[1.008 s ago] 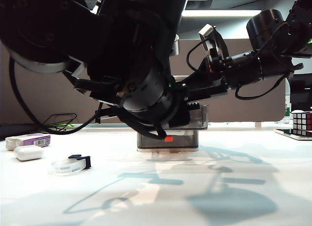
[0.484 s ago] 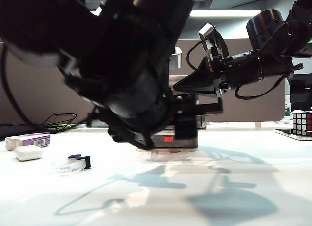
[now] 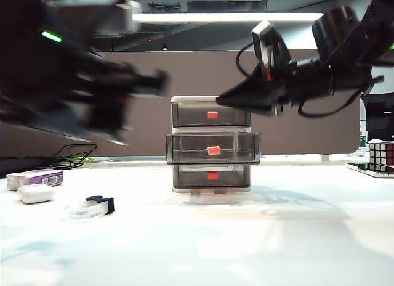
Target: Open the second layer of the drawer on the table, pick up the transparent tape on the table and put it in, and finally close the drawer.
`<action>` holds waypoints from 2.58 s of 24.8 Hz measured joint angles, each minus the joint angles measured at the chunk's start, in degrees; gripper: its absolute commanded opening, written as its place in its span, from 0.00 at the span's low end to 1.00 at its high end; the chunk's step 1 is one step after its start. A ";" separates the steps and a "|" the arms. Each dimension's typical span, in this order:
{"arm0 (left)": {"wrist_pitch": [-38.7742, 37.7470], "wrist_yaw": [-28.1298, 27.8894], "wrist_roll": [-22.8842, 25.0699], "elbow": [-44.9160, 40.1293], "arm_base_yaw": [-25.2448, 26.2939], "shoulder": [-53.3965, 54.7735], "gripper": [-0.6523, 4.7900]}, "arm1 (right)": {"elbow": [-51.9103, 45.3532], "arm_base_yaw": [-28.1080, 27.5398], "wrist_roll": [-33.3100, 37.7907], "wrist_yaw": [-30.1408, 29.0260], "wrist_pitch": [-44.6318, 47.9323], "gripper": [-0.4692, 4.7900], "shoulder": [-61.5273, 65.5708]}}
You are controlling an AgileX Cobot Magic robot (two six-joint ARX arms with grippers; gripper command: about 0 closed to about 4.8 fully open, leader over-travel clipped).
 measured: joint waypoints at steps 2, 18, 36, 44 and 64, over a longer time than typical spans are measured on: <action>-6.91 3.04 0.33 -1.16 2.62 -6.19 0.38 | 0.02 0.09 -0.02 0.63 -0.61 0.08 -2.99; -5.22 53.92 20.72 -3.98 36.89 -3.78 0.94 | 0.02 0.31 -0.13 1.31 -7.13 0.08 -8.37; 18.99 54.51 28.59 -3.37 36.41 16.85 0.75 | 0.00 0.42 -4.87 1.70 -12.09 0.08 -8.39; 20.04 54.16 29.86 -3.37 36.46 17.62 0.72 | 0.00 0.42 -5.14 1.79 -12.61 0.08 -8.41; 10.82 54.73 29.64 -4.04 34.77 9.44 0.38 | 0.00 0.35 -5.25 2.73 -12.66 0.08 -8.41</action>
